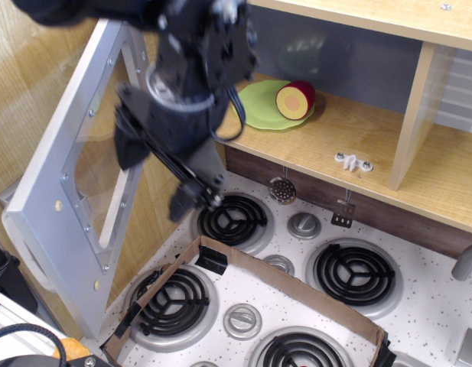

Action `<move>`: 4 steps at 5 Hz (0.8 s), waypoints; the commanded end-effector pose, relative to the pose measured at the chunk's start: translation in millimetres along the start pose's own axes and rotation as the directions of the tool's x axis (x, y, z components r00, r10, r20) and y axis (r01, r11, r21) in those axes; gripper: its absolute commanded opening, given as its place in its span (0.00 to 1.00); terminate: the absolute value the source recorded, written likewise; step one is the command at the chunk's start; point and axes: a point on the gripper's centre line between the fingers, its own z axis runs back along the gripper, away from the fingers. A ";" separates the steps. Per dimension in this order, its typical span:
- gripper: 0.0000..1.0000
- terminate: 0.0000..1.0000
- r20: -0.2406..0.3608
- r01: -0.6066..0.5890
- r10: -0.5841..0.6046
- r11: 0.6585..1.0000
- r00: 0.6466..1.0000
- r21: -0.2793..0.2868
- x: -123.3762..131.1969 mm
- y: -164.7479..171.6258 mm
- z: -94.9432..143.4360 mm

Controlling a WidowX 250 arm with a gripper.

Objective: Close microwave

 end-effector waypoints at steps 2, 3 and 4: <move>1.00 0.00 -0.099 0.144 -0.132 0.981 0.986 0.132 -17.8 50.2 44.3; 1.00 0.00 -0.121 0.194 -0.177 0.969 0.977 0.152 -30.4 64.0 51.8; 1.00 0.00 -0.146 0.251 -0.225 0.949 0.963 0.193 -39.8 78.2 53.2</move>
